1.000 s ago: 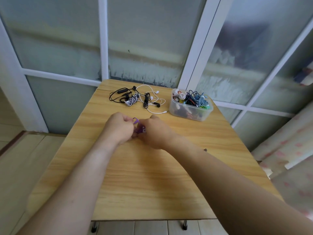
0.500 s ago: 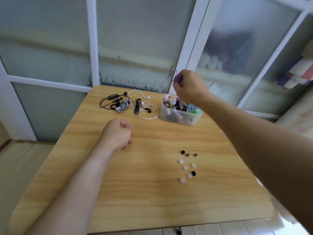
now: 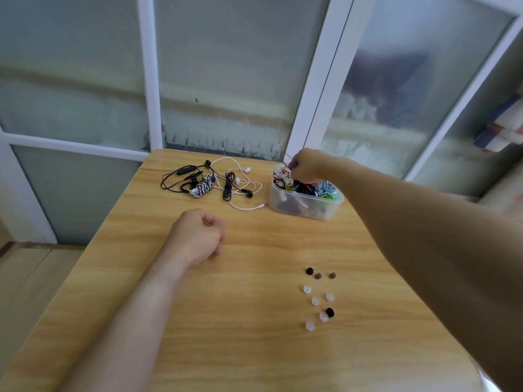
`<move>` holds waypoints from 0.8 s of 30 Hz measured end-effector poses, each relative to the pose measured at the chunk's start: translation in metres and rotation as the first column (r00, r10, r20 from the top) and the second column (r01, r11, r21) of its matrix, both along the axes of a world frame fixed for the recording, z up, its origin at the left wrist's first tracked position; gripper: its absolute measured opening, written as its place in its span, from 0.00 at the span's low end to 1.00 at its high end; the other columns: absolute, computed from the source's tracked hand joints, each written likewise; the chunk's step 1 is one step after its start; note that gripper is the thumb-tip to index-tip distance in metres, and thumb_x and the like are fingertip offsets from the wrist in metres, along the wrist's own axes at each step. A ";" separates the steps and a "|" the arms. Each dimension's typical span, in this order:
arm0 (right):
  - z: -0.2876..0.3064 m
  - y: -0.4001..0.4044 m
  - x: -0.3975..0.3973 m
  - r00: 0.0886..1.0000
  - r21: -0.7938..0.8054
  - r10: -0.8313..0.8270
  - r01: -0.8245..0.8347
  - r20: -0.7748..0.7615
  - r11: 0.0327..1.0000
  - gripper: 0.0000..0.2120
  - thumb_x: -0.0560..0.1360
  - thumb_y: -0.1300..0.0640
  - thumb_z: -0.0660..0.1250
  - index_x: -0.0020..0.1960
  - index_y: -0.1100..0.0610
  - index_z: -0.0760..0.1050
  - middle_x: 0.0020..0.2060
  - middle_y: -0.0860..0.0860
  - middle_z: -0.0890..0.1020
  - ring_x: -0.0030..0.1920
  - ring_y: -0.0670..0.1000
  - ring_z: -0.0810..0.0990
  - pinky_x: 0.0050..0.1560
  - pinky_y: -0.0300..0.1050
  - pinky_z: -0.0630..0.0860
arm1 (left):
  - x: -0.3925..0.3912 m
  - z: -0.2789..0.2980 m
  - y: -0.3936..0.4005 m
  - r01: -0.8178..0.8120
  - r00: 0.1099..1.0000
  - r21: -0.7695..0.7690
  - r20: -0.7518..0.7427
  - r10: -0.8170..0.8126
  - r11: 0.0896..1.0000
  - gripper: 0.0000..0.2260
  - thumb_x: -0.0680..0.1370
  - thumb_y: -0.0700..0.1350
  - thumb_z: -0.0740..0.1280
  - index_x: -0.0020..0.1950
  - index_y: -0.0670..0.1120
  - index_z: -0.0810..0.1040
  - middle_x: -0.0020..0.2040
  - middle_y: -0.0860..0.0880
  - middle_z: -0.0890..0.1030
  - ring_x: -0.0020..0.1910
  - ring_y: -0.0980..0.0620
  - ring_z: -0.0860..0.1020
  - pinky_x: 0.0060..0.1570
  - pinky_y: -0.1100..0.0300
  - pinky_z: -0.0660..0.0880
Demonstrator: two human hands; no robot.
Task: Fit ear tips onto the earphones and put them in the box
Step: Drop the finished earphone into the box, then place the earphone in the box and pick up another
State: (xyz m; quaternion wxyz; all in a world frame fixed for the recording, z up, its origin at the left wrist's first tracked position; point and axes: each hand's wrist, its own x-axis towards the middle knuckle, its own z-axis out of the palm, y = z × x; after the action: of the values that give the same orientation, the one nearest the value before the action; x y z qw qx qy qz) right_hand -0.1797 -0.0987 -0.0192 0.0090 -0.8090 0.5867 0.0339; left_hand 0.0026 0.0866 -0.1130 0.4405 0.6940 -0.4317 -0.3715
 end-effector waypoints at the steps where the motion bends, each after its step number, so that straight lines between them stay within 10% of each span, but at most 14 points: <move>1: -0.002 0.000 0.001 0.999 0.047 -0.034 0.033 0.010 0.998 0.12 0.77 0.57 0.54 0.43 0.61 0.74 0.54 0.61 0.77 0.51 0.60 0.74 0.52 0.50 0.71 | -0.001 0.001 0.000 0.001 1.000 -0.001 0.003 -0.001 1.000 0.05 0.78 0.42 0.64 0.44 0.46 0.78 0.41 0.47 0.84 0.30 0.50 0.80 0.27 0.62 0.67; 5: -0.003 0.000 -0.001 0.976 -0.123 -0.127 0.150 0.177 0.981 0.29 0.81 0.44 0.46 0.54 0.64 0.77 0.58 0.58 0.73 0.64 0.60 0.66 0.65 0.59 0.62 | -0.002 0.001 -0.002 0.019 1.000 -0.003 0.021 -0.019 1.000 0.05 0.78 0.42 0.64 0.44 0.46 0.78 0.41 0.47 0.84 0.29 0.50 0.79 0.27 0.62 0.67; 9: -0.009 0.000 -0.006 0.925 -0.296 -0.004 0.125 0.379 0.947 0.25 0.80 0.45 0.58 0.40 0.63 0.81 0.39 0.59 0.82 0.39 0.57 0.79 0.48 0.52 0.79 | -0.004 0.001 -0.002 0.025 0.999 -0.005 0.023 -0.025 1.000 0.05 0.79 0.43 0.65 0.45 0.45 0.78 0.41 0.47 0.84 0.28 0.50 0.79 0.31 0.61 0.70; 13: -0.021 0.008 -0.010 0.950 -0.254 0.014 0.069 0.311 0.965 0.09 0.76 0.55 0.69 0.49 0.59 0.85 0.44 0.58 0.85 0.45 0.57 0.82 0.46 0.45 0.79 | -0.006 0.002 -0.002 0.017 1.000 -0.010 0.025 -0.017 1.000 0.05 0.78 0.43 0.65 0.45 0.45 0.78 0.40 0.48 0.84 0.28 0.51 0.79 0.33 0.61 0.71; 19: -0.024 0.029 0.004 0.999 -0.211 0.010 0.000 0.049 0.977 0.22 0.83 0.52 0.45 0.39 0.63 0.68 0.44 0.59 0.75 0.56 0.61 0.70 0.58 0.57 0.66 | -0.004 0.005 0.001 0.030 0.999 -0.015 0.038 -0.029 0.999 0.04 0.78 0.42 0.65 0.45 0.45 0.78 0.40 0.47 0.84 0.27 0.51 0.78 0.32 0.60 0.71; 24: -0.014 0.013 0.013 0.988 -0.426 -0.140 0.154 0.063 0.892 0.07 0.76 0.56 0.67 0.43 0.59 0.74 0.45 0.55 0.77 0.57 0.58 0.70 0.53 0.52 0.62 | 0.002 0.006 0.002 0.012 0.999 -0.026 0.049 -0.010 1.000 0.05 0.78 0.44 0.65 0.45 0.46 0.78 0.39 0.48 0.84 0.28 0.51 0.79 0.36 0.59 0.74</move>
State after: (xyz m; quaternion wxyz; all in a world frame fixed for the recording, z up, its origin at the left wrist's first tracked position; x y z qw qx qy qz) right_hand -0.1670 -0.0859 -0.0329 -0.1576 -0.7449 0.6390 -0.1094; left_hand 0.0046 0.0884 -0.1074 0.4368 0.6946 -0.4510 -0.3512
